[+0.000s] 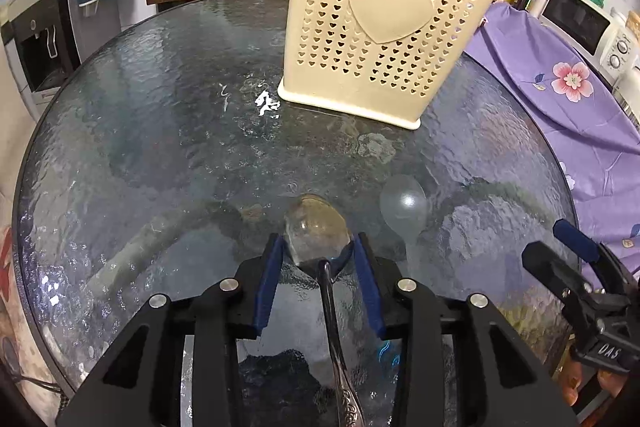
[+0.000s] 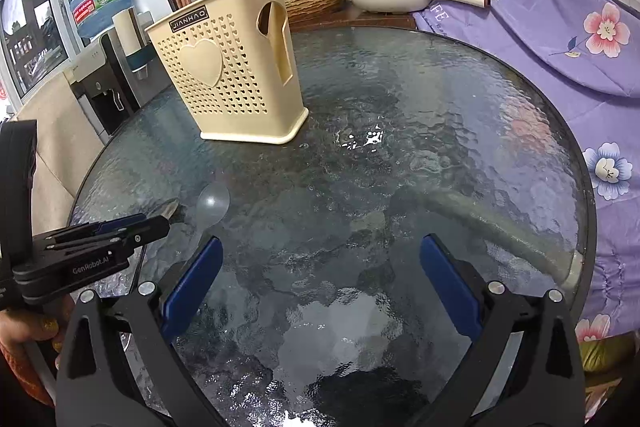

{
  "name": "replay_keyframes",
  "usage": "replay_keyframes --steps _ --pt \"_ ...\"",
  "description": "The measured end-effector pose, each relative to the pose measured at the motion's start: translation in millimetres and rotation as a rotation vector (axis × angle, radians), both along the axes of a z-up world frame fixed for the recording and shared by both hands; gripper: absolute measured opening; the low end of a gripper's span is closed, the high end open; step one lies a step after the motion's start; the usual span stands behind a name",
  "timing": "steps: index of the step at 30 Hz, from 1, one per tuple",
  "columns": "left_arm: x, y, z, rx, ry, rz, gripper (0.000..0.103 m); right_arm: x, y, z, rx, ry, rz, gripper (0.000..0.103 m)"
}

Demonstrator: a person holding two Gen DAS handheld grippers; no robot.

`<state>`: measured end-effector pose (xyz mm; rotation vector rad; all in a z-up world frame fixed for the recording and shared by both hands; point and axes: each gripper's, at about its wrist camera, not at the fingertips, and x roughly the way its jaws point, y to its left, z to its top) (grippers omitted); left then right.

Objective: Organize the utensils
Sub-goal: 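Close the left tool on the metal spoon handle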

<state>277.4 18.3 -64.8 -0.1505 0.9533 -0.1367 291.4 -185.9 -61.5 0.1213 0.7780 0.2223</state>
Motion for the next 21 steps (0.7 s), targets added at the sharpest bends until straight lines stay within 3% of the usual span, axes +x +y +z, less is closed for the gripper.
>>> replay_keyframes --steps 14,21 --pt "10.5 -17.2 -1.3 0.158 -0.008 -0.027 0.038 1.1 3.7 -0.6 -0.008 0.010 0.008 0.097" --pt "11.9 -9.4 -0.4 0.114 -0.016 -0.032 0.036 4.3 10.1 -1.6 -0.022 0.021 0.024 0.097"
